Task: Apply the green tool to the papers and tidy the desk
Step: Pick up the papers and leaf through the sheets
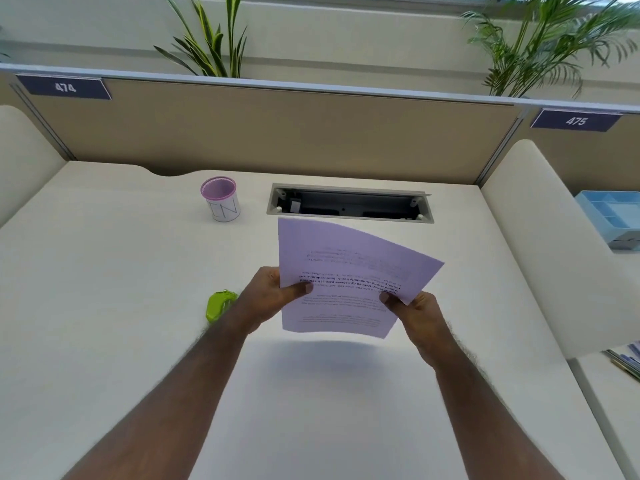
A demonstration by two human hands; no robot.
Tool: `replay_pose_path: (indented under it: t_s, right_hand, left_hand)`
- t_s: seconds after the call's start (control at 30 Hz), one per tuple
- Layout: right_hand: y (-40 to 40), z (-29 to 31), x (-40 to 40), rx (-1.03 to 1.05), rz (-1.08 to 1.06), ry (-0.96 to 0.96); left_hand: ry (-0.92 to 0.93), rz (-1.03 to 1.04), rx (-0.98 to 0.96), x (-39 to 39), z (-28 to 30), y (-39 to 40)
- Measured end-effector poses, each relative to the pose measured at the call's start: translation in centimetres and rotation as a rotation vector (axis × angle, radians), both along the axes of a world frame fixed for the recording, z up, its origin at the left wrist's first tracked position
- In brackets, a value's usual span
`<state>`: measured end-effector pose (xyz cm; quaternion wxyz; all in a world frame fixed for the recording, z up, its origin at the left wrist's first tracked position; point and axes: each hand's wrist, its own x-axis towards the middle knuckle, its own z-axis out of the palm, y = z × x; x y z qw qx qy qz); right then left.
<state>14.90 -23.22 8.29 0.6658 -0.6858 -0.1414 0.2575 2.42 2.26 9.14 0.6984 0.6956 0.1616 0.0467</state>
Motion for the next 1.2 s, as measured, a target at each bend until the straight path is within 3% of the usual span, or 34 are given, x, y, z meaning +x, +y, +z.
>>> replay_pose_path:
  t_s: [0.47,0.57,0.63,0.7,0.77,0.87,1.03,1.1,1.2]
  right_hand:
    - [0.1,-2.0,-0.6,-0.097,-0.064,-0.006]
    - [0.1,-2.9,-0.9,-0.222,-0.212,0.039]
    - [-0.2,-3.7,-1.6,-0.320,-0.246,0.271]
    - [-0.4,-4.7,-2.6,-0.237,-0.136,0.510]
    - [-0.3,-5.2,-3.2,-0.056,-0.070,0.610]
    - [-0.5,-5.5,-3.0,0.050,-0.150,0.531]
    - [-2.5,-4.1,-0.6,-0.076,-0.140,0.264]
    - [-3.2,-3.4,0.5,-0.072,-0.116,0.221]
    - [-3.5,-2.2,1.4,-0.055,-0.067,0.171]
  left_hand:
    - [0.099,0.117,0.177,-0.6,-2.9,-1.3]
    - [0.099,0.228,0.006,-0.6,-2.7,-1.7]
    - [0.089,0.309,-0.214,-0.7,-2.8,-2.1]
    - [0.087,0.371,-0.449,-0.8,-3.3,-3.0]
    - [0.126,0.364,-0.599,-1.0,-3.9,-4.1]
    - [0.211,0.265,-0.645,-1.8,-4.9,-4.3]
    - [0.185,0.337,-0.639,-2.4,-4.6,0.2]
    - [0.174,0.332,-0.553,-2.5,-3.8,2.5]
    - [0.215,0.152,-0.296,-2.7,-2.7,4.5]
